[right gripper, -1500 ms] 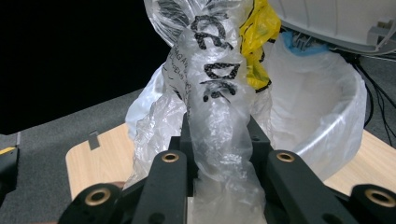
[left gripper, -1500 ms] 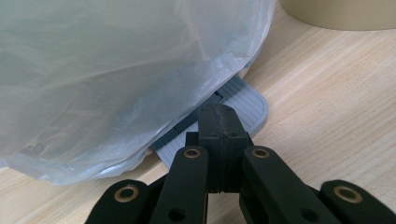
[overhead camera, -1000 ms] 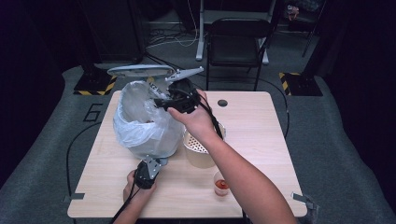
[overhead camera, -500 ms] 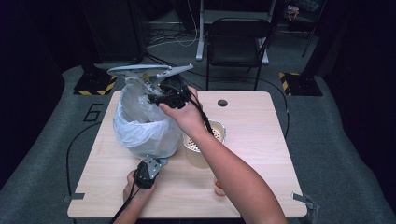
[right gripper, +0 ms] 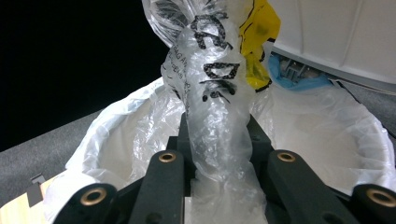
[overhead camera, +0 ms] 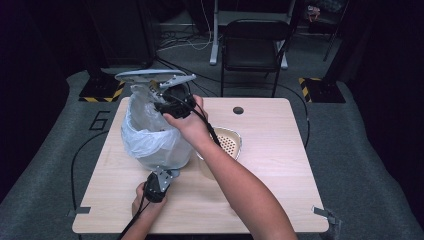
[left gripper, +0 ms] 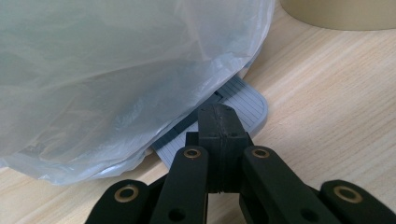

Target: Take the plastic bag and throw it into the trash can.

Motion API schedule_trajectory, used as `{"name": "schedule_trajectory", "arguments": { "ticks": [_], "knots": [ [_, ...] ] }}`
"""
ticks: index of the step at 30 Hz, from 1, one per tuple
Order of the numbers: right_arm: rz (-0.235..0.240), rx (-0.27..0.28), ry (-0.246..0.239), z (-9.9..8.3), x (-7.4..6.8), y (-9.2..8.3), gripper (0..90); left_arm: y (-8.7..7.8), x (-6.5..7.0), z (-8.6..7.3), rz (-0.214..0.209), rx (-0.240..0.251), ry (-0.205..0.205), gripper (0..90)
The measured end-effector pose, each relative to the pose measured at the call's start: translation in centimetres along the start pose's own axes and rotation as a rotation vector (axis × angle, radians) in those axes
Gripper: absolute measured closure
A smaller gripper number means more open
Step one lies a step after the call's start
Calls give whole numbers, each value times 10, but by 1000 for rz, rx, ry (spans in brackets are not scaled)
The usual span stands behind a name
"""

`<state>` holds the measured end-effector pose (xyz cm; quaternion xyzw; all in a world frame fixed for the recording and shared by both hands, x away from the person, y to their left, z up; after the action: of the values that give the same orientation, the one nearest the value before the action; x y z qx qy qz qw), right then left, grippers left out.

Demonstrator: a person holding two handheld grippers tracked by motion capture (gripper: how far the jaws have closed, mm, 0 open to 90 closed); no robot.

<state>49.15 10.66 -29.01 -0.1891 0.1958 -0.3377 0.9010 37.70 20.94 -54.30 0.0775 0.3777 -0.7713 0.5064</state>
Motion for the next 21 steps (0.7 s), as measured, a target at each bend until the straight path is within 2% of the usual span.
{"name": "schedule_trajectory", "arguments": {
  "ticks": [9, 10, 11, 12, 13, 14, 15, 16, 17, 18, 21],
  "knots": [
    [-17, -7, 10, -4, 2, 10, 695, 0, 0, 0, 0, 2, 0, 900],
    [-19, 0, 4, -6, 1, 12, 657, -1, 0, 0, -12, -7, 2, 900],
    [-19, 0, 4, -6, 1, 12, 657, -1, 0, 0, -12, -7, 2, 900],
    [-7, -8, 10, -8, 1, 13, 511, 0, 0, 0, 3, 4, -1, 900],
    [-7, -8, 10, -8, 1, 13, 511, 0, 0, 0, 3, 4, -1, 900],
    [-17, -17, 16, -9, 0, 14, 421, 0, 0, 0, 2, 4, -2, 900],
    [-35, -12, 11, -10, 0, 14, 380, 0, 0, 0, 1, 1, 0, 900],
    [-33, -4, 13, -10, 1, 12, 362, -2, -1, 0, -32, -22, 7, 900],
    [-17, 11, 25, -10, 2, 9, 305, 0, 0, 0, 1, 3, -1, 900],
    [-18, 14, 34, -11, 2, 7, 291, -2, -1, 0, -32, -22, 8, 900],
    [-27, 28, 33, -11, 3, 3, 287, -2, -1, 0, -31, -22, 9, 900]
  ]
}}
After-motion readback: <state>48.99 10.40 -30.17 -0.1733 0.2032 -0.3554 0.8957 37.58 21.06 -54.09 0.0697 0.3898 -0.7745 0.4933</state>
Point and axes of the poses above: each handheld gripper's, and its own axes: y roughly forward along the jaws, z roughly out of its top, x roughly to its right, the point moved 2 cm from there along y, roughly forward along the jaws, and after that the axes turned 12 degrees about y, right-handed, at the moved point
